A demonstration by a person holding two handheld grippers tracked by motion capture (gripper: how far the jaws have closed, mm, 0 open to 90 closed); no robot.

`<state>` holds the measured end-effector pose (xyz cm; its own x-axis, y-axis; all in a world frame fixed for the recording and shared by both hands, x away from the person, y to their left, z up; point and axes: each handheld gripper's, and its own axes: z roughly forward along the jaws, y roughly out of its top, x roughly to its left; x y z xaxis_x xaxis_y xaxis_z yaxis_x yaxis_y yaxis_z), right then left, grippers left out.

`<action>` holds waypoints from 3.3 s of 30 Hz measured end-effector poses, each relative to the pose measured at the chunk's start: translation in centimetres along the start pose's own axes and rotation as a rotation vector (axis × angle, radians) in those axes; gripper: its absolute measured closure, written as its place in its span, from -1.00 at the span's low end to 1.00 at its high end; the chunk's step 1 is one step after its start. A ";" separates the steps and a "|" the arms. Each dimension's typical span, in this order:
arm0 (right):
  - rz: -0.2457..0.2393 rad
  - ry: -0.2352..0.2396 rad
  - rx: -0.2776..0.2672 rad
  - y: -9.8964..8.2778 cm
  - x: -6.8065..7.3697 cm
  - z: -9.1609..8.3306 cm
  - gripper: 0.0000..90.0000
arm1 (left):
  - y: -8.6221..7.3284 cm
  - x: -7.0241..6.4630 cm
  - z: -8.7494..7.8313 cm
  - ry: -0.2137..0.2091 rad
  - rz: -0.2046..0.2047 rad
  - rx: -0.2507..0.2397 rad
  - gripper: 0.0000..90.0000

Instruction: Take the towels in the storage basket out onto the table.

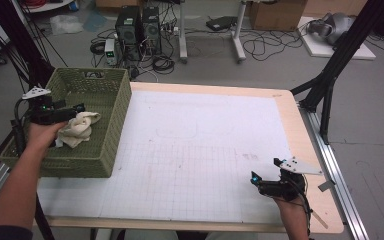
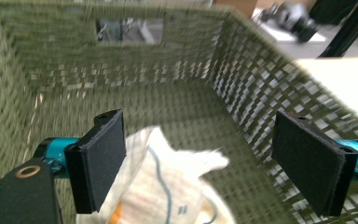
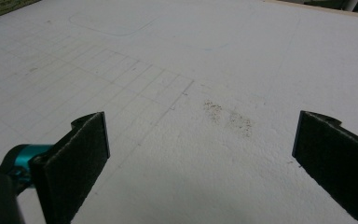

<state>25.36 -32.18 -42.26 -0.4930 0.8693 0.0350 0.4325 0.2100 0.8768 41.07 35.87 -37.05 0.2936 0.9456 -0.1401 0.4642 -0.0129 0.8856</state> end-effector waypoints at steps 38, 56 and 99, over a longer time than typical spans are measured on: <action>0.005 0.013 0.006 0.2 0.2 0.5 -0.94 | -1.9 1.2 2.8 0.122 0.002 0.455 0.54; 0.017 0.006 -0.011 0.2 0.1 -0.1 -0.94 | 1.3 0.3 -1.8 0.065 -0.045 0.049 0.56; 0.009 0.013 -0.023 0.5 0.4 -0.4 -0.94 | 5.0 -20.8 -1.7 -0.533 0.234 -0.230 0.55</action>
<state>25.10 -31.93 -41.65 -0.4990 0.8652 0.0490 0.4196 0.1917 0.8872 35.86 16.68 -29.00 0.7700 0.6330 -0.0796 0.1625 -0.0740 0.9839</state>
